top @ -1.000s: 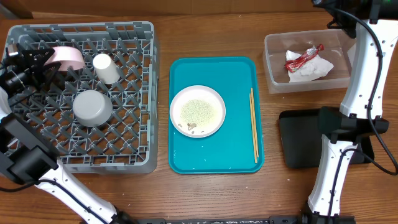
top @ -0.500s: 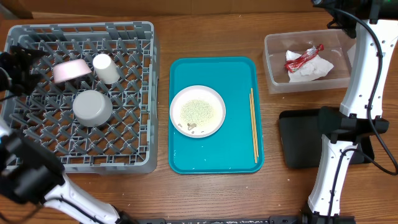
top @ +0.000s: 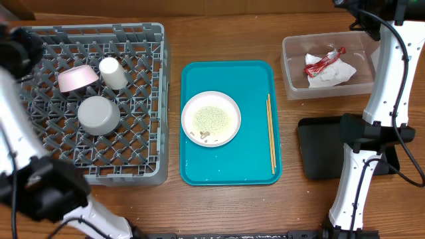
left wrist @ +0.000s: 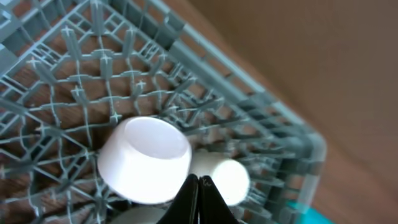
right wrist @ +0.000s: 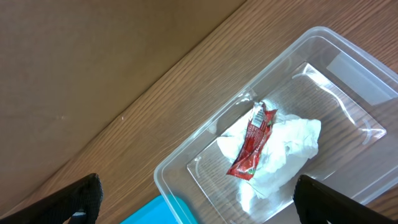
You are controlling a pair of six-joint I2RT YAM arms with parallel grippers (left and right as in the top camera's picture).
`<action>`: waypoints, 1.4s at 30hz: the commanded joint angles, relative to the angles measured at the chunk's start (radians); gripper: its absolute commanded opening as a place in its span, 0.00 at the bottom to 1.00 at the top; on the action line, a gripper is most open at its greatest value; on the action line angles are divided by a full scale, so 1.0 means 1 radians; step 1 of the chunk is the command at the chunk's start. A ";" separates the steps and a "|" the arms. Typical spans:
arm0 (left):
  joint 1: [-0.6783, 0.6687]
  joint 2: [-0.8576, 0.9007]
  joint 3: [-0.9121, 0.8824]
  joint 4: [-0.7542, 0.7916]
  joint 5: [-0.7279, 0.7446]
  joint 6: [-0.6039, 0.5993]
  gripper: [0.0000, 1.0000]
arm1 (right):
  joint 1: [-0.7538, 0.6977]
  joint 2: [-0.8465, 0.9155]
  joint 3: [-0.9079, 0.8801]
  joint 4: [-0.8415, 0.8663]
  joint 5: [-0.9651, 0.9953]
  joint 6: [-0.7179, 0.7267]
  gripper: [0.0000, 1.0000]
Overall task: Sort waste into correct bins and load items into the dishwasher
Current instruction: 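Release the pink bowl upside down in the rack, then raise the left gripper above the rack and move the right arm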
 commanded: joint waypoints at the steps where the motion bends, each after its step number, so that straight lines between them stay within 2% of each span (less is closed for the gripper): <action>1: -0.080 0.101 -0.003 0.024 -0.326 0.034 0.04 | -0.003 -0.021 0.013 0.005 0.000 0.005 1.00; 8: -0.114 0.236 -0.003 0.075 -0.370 0.034 0.04 | -0.003 -0.021 0.013 0.005 0.000 0.005 1.00; 16: -0.113 0.246 -0.003 -0.032 -0.361 0.035 0.04 | -0.003 -0.021 0.013 0.005 0.000 0.005 1.00; 22: -0.113 0.239 0.015 -0.158 -0.210 0.039 0.04 | -0.003 -0.021 0.013 0.005 0.000 0.005 1.00; 26: -0.113 0.202 0.053 -0.196 -0.116 0.038 0.04 | -0.003 -0.021 0.013 0.005 0.000 0.005 1.00; 36: -0.150 -0.041 0.094 -0.209 -0.070 0.039 0.05 | -0.003 -0.021 0.013 0.005 0.000 0.005 1.00; 38: -0.180 -0.072 0.094 -0.217 -0.009 0.039 0.16 | -0.003 -0.021 0.013 0.005 0.000 0.005 1.00; 41: -0.247 -0.082 0.093 -0.245 0.116 0.040 0.71 | -0.003 -0.021 0.013 0.005 0.000 0.005 1.00; 42: -0.281 -0.078 0.088 -0.254 0.159 0.057 0.81 | -0.003 -0.021 0.013 0.005 0.000 0.005 1.00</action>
